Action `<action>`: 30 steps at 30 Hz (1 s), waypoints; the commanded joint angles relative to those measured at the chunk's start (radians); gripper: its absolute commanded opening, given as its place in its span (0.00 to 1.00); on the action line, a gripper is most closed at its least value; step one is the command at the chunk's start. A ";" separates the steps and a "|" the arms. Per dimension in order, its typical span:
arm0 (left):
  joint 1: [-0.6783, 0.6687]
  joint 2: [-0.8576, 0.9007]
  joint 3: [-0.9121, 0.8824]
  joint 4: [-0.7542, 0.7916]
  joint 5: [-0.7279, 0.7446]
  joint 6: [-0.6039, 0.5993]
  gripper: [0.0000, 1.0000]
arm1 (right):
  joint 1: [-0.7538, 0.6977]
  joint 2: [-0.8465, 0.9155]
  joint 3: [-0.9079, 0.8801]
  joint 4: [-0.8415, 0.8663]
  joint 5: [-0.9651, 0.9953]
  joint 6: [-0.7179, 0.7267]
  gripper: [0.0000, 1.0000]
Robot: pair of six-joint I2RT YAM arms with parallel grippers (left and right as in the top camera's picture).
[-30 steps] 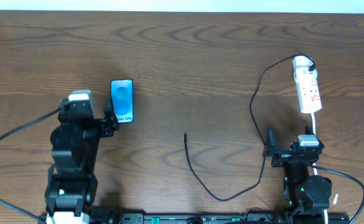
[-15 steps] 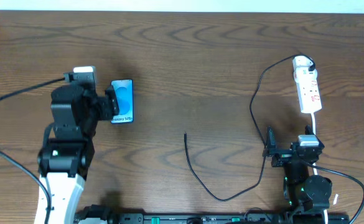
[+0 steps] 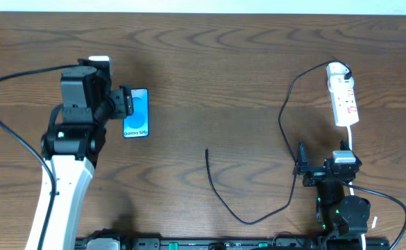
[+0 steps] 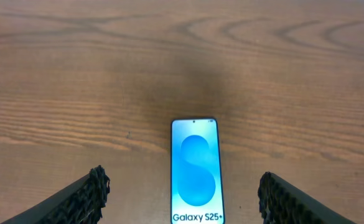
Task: Plug charger to phone and switch on socket
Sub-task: 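Raise the left arm and move the left gripper over the phone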
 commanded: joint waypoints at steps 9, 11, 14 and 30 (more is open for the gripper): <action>0.004 0.155 0.181 -0.122 -0.002 0.018 0.79 | 0.004 -0.008 -0.007 -0.001 0.008 -0.012 0.99; 0.004 0.179 0.204 -0.136 -0.002 0.018 0.79 | 0.004 -0.008 -0.007 -0.001 0.008 -0.012 0.99; 0.004 0.214 0.234 -0.165 -0.002 0.018 0.79 | 0.004 -0.008 -0.007 -0.001 0.008 -0.012 0.99; 0.004 0.357 0.349 -0.366 -0.002 0.017 0.79 | 0.004 -0.008 -0.007 -0.001 0.008 -0.012 0.99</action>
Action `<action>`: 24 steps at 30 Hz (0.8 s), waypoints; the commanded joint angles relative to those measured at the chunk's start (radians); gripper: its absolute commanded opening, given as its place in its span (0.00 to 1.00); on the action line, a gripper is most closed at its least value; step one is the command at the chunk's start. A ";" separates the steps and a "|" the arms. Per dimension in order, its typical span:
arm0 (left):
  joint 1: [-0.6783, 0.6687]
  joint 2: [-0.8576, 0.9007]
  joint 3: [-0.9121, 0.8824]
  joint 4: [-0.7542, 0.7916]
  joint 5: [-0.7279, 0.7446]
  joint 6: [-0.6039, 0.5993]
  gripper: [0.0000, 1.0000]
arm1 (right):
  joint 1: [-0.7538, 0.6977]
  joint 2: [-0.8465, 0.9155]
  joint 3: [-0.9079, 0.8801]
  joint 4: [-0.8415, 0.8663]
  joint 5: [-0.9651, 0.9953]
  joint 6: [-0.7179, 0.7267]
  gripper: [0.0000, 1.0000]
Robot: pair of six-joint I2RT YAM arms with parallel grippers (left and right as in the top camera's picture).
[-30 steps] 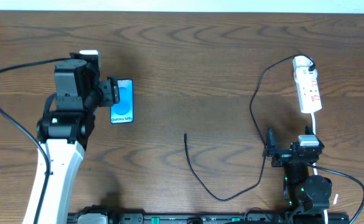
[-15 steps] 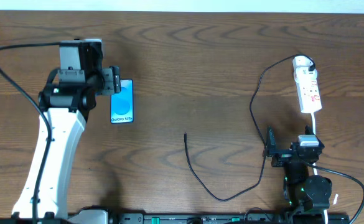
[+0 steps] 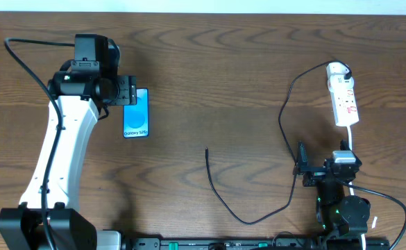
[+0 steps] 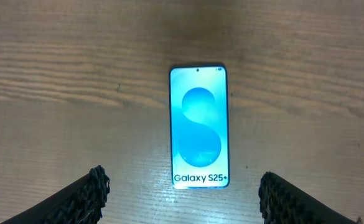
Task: Plug charger to phone and switch on socket
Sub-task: 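Raise the left arm and move the left gripper over the phone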
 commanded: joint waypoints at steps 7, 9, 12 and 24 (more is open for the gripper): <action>0.004 0.052 0.026 -0.092 -0.003 0.005 0.79 | 0.004 -0.008 -0.007 0.000 0.008 -0.012 0.99; 0.004 0.070 0.026 -0.106 -0.003 0.005 0.79 | 0.004 -0.008 -0.007 0.000 0.008 -0.012 0.99; 0.004 0.107 0.026 -0.109 -0.002 0.005 0.79 | 0.004 -0.008 -0.007 0.000 0.008 -0.012 0.99; 0.004 0.177 0.026 -0.108 -0.002 0.006 0.79 | 0.004 -0.008 -0.007 0.000 0.008 -0.012 0.99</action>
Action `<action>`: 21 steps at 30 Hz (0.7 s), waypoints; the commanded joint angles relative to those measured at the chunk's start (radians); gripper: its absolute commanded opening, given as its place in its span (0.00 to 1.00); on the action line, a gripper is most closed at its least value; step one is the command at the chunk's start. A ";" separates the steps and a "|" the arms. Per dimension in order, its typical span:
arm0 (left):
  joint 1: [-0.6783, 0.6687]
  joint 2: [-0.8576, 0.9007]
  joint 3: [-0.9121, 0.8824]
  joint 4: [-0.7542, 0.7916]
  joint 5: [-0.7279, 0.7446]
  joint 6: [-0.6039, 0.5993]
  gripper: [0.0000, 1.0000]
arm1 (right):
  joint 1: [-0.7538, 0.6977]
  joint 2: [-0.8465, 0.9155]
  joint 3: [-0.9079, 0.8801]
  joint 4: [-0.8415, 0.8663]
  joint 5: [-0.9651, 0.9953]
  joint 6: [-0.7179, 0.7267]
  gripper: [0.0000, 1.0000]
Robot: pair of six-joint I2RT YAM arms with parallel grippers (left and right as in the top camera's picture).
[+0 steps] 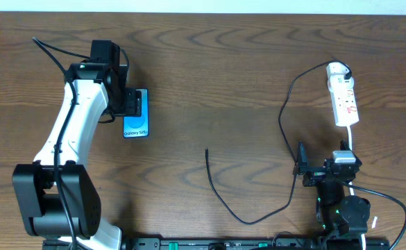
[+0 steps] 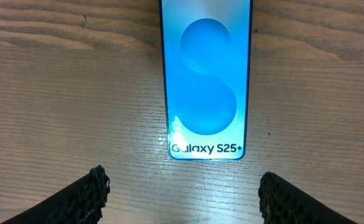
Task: Plug charger to phone and switch on socket
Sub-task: 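Raise the left arm and move the left gripper over the phone, then lower the open left gripper down onto the phone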
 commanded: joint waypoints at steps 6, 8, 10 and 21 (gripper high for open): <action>0.004 0.001 0.024 -0.006 -0.002 0.006 0.79 | 0.004 -0.008 -0.007 0.000 0.008 -0.012 0.99; 0.004 0.001 0.024 -0.006 -0.003 0.007 0.76 | 0.004 -0.008 -0.007 -0.001 0.008 -0.012 0.99; 0.004 0.001 0.024 -0.001 -0.003 0.007 0.30 | 0.004 -0.008 -0.007 -0.001 0.008 -0.012 0.99; 0.004 0.001 0.024 0.017 -0.002 -0.024 0.99 | 0.004 -0.008 -0.007 -0.001 0.008 -0.012 0.99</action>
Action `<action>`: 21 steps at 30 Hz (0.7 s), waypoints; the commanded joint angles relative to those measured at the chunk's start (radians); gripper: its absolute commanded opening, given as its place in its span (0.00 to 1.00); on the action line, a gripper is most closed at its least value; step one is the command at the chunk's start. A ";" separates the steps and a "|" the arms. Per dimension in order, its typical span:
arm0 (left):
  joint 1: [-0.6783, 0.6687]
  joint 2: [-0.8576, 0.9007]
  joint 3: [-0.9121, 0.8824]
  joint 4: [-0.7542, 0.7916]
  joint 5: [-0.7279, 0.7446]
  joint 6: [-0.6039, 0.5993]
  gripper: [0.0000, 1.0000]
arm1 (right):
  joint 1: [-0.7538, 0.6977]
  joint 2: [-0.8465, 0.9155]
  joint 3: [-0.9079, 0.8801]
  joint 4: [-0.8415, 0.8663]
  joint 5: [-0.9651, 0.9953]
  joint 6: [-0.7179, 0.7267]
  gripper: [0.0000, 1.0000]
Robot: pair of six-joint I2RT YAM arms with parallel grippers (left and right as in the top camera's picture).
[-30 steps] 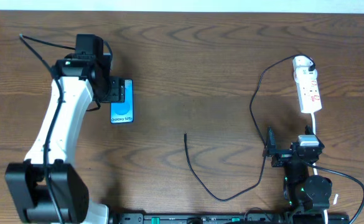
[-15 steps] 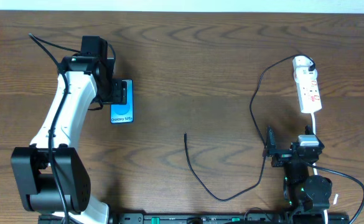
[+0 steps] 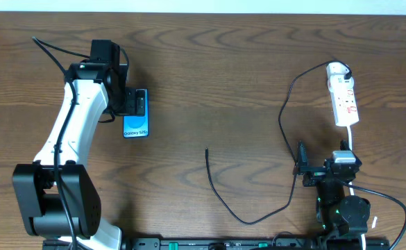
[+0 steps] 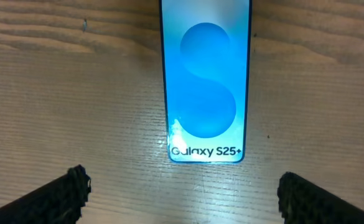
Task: Plug charger to phone and switch on socket
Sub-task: 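Lower the open left gripper down onto the phone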
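A phone (image 3: 137,118) with a lit blue "Galaxy S25+" screen lies flat at the table's left; the left wrist view shows the phone (image 4: 205,87) close up. My left gripper (image 3: 130,102) hangs open over its far end, and in the wrist view that gripper (image 4: 182,186) has its black fingers (image 4: 66,190) set wide, just short of the phone's near edge. A black charger cable (image 3: 220,194) lies loose mid-table, its plug end (image 3: 207,150) free. It runs to a white power strip (image 3: 343,103) at the right. My right gripper (image 3: 302,169) rests below the strip, apparently open.
The brown wooden table (image 3: 216,62) carries only these items. The cable loops from the strip's far end down past the right arm's base (image 3: 341,208). The left arm's own cable (image 3: 50,52) trails at the far left.
The left gripper's fingers stand wider apart in the wrist view. The phone sits almost where it was in that view. The right arm, cable and strip are unchanged.
At first the left arm was folded low beside the phone, which showed small and far in its wrist view. Then the arm reached out over it and the phone grew in view. Now the gripper hangs close above the phone, jaws spread wider.
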 commanded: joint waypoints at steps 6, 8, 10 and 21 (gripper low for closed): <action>0.004 0.001 0.026 -0.015 -0.003 -0.030 0.99 | 0.004 -0.008 -0.007 -0.001 0.008 -0.012 0.99; 0.004 0.002 0.036 -0.037 -0.003 -0.030 0.98 | 0.004 -0.008 -0.007 -0.001 0.008 -0.012 0.99; 0.004 0.004 0.059 -0.061 -0.003 -0.029 0.99 | 0.004 -0.008 -0.007 -0.001 0.008 -0.012 0.99; 0.003 0.012 0.207 -0.143 0.001 -0.023 0.98 | 0.004 -0.008 -0.007 -0.001 0.008 -0.012 0.99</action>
